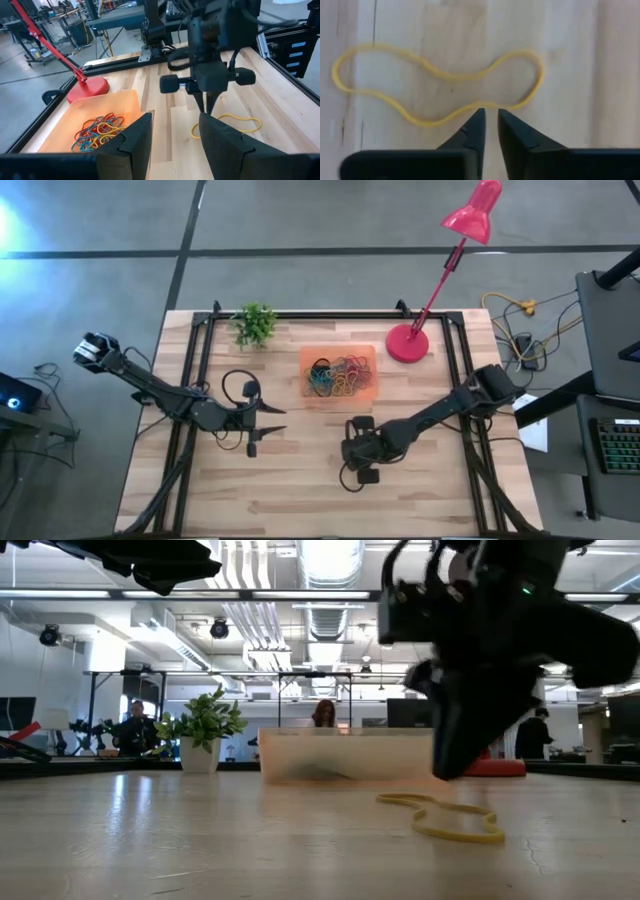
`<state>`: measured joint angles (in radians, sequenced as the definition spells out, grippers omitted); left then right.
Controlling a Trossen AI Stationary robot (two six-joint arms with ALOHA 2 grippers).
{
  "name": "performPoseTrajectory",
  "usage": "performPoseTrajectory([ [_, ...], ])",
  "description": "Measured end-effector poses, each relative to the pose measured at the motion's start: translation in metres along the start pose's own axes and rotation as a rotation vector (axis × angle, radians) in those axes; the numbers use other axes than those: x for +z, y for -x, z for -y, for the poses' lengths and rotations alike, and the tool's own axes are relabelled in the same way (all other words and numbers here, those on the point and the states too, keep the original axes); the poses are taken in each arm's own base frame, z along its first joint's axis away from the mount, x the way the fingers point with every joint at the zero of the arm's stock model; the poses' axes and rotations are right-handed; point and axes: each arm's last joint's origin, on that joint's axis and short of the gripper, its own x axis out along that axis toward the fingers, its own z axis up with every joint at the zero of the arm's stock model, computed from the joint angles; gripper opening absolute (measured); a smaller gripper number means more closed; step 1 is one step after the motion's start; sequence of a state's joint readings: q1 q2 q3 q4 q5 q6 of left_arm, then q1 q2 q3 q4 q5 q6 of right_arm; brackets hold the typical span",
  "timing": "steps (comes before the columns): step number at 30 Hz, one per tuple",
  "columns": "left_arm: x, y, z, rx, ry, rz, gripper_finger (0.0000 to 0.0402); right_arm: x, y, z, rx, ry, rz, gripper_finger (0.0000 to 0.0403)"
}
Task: Pick and place rubber bands into bin
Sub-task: Put the yellow rubber band into the bin
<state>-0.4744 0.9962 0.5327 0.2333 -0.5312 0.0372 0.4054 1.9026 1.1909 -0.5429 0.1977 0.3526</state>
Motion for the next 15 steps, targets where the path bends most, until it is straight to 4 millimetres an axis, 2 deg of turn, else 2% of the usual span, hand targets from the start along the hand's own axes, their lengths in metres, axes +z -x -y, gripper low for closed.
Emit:
performPoseTrajectory([
  [7,0.000,0.000,0.000,0.000,0.000,0.000,0.0148,-0.007,-0.008,0.007,0.010,-0.057,-0.027,0.0113],
  [15,0.000,0.000,0.000,0.000,-0.001,-0.001,0.0148,-0.001,-0.012,0.016,0.061,-0.088,0.012,0.0193],
])
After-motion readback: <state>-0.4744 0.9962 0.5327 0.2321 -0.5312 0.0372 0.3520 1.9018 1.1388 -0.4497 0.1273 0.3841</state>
